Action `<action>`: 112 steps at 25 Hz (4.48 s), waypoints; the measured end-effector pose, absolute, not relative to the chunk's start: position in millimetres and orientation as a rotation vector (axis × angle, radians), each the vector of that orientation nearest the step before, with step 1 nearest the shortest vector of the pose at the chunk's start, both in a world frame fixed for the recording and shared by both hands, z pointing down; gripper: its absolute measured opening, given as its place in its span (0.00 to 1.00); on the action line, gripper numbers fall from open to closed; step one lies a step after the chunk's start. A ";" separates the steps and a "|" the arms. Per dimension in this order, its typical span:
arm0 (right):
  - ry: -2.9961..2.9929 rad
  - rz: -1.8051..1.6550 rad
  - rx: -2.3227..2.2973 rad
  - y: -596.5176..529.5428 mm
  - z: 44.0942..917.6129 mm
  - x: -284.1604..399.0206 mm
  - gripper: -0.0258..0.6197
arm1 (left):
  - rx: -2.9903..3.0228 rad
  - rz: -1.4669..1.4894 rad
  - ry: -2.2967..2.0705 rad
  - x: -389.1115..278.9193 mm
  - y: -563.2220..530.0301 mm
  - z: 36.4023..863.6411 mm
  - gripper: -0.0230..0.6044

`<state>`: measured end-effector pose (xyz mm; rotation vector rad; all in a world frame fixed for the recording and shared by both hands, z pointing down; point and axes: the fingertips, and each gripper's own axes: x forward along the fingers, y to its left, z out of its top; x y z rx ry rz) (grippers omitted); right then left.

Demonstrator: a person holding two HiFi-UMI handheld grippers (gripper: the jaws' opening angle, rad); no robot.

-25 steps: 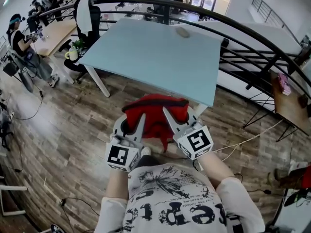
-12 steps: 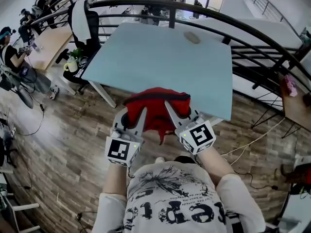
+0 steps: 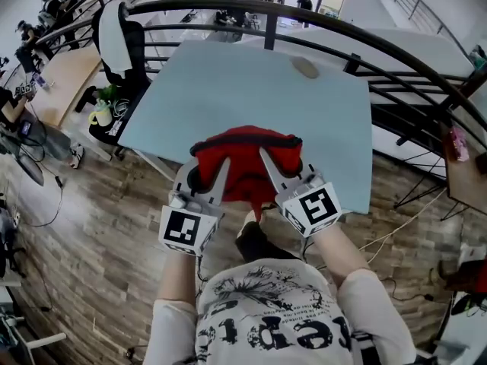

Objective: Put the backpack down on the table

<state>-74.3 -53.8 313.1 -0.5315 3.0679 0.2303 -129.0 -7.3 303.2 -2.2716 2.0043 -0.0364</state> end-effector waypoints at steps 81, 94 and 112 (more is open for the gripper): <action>3.131 -0.290 -1.244 -357.8 569.0 -191.9 0.18 | -2.961 -0.182 1.785 -280.8 -337.9 581.0 0.16; 3.246 -0.559 -1.353 -304.0 651.3 -176.0 0.32 | -2.970 -0.522 2.071 -294.4 -282.4 668.9 0.28; 3.206 -0.373 -1.544 -261.8 580.0 -142.6 0.32 | -2.761 -0.411 2.236 -312.9 -233.8 595.1 0.32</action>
